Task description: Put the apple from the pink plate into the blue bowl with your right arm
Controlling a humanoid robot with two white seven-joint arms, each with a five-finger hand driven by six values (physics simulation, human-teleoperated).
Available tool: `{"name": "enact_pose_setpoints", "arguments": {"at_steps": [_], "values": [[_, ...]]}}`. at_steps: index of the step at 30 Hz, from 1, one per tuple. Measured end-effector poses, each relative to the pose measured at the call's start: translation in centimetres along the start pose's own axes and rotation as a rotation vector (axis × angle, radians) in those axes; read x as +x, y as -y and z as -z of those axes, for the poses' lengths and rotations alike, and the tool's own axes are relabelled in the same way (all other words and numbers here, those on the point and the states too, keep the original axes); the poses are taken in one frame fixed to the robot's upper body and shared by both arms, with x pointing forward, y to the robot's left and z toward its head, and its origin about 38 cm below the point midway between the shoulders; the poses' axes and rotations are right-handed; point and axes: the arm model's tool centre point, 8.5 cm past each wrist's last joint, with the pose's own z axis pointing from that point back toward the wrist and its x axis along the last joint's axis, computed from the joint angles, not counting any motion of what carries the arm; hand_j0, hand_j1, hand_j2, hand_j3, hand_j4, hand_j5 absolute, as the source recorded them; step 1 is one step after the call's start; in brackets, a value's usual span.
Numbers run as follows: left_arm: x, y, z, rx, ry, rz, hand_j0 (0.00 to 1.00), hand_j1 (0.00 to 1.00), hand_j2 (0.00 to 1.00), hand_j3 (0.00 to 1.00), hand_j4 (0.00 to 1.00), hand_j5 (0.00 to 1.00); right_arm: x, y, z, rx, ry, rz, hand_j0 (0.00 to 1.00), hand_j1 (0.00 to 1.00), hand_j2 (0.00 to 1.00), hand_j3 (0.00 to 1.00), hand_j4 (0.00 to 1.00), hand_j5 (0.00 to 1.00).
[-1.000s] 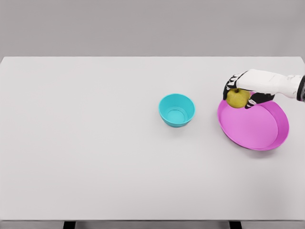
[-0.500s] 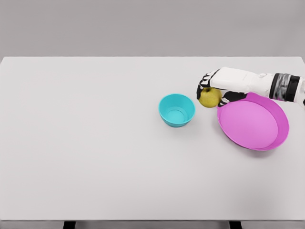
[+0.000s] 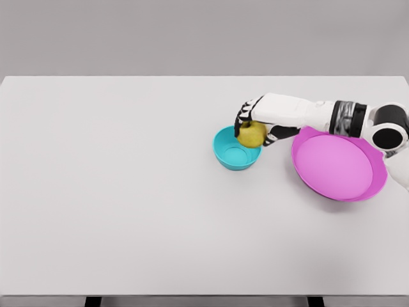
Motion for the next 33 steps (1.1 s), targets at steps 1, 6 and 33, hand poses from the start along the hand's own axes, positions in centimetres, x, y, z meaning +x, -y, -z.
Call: {"name": "enact_pose_setpoints", "arguments": {"at_steps": [1, 6, 33], "values": [[0.0, 0.0, 0.0, 0.0, 0.0, 0.0, 1.0, 1.0, 1.0, 1.0, 1.0, 1.0, 0.2, -0.1, 0.4, 0.004, 0.008, -0.002, 0.53, 0.53, 0.53, 0.53, 0.53, 0.53], [0.0, 0.0, 0.0, 0.0, 0.0, 0.0, 1.0, 1.0, 1.0, 1.0, 1.0, 1.0, 0.6, -0.3, 1.6, 0.017, 0.028, -0.007, 0.53, 0.53, 0.53, 0.53, 0.53, 0.53], [0.0, 0.0, 0.0, 0.0, 0.0, 0.0, 1.0, 1.0, 1.0, 1.0, 1.0, 1.0, 0.0, 3.0, -1.0, -0.049, -0.019, -0.067, 1.0, 1.0, 1.0, 1.0, 1.0, 1.0]]}}
